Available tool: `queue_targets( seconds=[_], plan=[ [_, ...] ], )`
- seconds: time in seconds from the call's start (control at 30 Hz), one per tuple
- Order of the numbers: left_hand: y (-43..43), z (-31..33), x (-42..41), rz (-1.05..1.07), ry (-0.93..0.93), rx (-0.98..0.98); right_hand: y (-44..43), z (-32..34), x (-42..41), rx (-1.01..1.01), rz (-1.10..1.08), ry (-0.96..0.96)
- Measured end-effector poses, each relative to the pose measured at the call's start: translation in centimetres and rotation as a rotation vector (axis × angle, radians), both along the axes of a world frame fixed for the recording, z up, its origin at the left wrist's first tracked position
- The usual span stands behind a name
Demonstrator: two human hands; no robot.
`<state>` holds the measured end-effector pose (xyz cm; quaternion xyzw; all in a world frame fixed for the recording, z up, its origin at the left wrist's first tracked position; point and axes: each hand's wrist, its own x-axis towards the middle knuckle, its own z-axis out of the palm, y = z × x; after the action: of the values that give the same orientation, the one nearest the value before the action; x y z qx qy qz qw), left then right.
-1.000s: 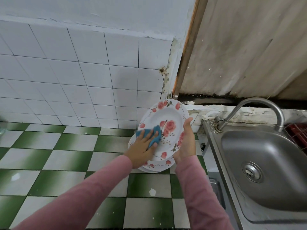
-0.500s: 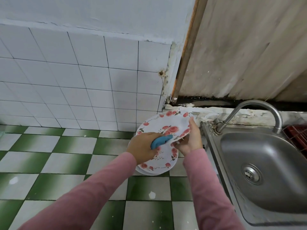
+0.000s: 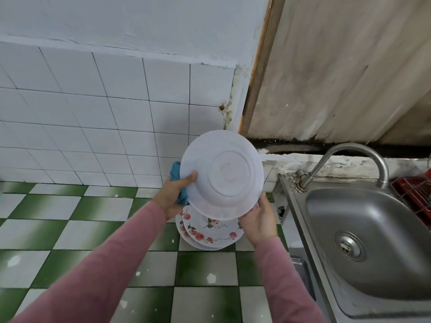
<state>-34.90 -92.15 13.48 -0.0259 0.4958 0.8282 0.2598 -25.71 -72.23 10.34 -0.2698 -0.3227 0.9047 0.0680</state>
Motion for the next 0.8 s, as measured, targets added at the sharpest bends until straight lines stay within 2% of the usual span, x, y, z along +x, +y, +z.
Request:
queue_targets(
  seconds=[0.1, 0.27, 0.37, 0.5, 0.6, 0.63, 0.77, 0.8],
  plan=[
    [-0.5, -2.0, -0.4, 0.082, -0.058, -0.058, 0.4, 0.9, -0.6, -0.013, -0.065, 0.059],
    [-0.8, -4.7, -0.9, 0.285, -0.102, -0.243, 1.2, 3.0, -0.9, 0.093, -0.096, 0.105],
    [0.9, -3.5, 1.0, 0.414, 0.027, -0.444, 0.3, 3.9, -0.3, 0.27, -0.016, 0.105],
    [4.1, -1.4, 4.4, 0.22, 0.366, -0.519, -4.1, 3.6, -0.7, 0.498, 0.099, 0.051],
    [5.8, -2.3, 4.3, 0.067, 0.755, -0.558, -6.3, 3.8, -1.3, 0.588, 0.126, 0.042],
    [5.9, -2.6, 3.7, 0.068, 0.79, -0.58, -6.5, 4.0, -1.3, 0.605, 0.128, 0.057],
    [5.4, -1.1, 2.1, 0.135, 0.636, -0.652, -6.7, 4.3, -0.3, 0.642, 0.132, 0.081],
    [5.5, -0.8, 2.3, 0.145, 0.645, -0.675, -6.7, 4.5, -0.3, 0.623, 0.118, 0.066]
  ],
)
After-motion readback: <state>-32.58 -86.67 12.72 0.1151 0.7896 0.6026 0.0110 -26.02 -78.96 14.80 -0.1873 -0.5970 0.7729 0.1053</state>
